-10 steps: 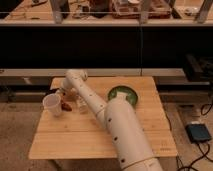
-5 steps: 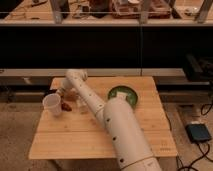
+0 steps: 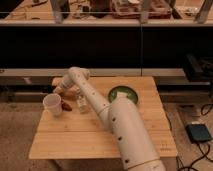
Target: Place the eraser in the ceramic cup
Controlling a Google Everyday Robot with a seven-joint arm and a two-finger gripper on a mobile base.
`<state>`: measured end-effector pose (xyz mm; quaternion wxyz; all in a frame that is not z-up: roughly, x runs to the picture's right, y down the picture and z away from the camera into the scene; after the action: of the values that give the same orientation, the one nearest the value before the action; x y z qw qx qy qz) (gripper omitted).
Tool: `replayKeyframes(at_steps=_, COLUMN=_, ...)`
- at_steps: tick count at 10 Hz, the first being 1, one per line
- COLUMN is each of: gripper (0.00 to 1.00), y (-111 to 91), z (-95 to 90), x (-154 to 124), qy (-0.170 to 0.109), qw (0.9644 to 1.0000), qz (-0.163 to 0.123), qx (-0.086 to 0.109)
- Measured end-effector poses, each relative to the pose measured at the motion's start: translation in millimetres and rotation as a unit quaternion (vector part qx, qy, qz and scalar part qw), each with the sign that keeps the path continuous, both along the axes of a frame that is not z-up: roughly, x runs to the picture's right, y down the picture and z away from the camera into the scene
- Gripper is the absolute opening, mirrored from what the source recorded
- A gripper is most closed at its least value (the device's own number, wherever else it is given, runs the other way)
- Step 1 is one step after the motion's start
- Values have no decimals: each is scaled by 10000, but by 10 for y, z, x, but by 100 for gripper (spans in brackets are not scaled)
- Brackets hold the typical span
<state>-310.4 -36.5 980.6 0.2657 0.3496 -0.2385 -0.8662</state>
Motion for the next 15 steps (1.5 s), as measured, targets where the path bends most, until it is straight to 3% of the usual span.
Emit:
replayKeyframes(at_steps=2, gripper=26, y=-196, z=-213, x=175, qy=-78, qw=9995, qz=300, qx=110)
replayKeyframes(at_steps=4, gripper=26, y=-210, z=-399, x=327, qy=-72, qw=9991, qz=375, qx=161)
replayKeyframes(at_steps=9, gripper=26, y=-192, z=-1030, x=552, qy=-114, qw=9992, qz=235, qx=286)
replayKeyframes(at_steps=12, gripper=26, y=-90, z=-1375, x=704, qy=-96, qw=9998, qz=55, qx=184)
replayKeyframes(at_steps=15, gripper=26, y=69, z=-1564, x=784, qy=-91, qw=10000, qz=-24, qx=17)
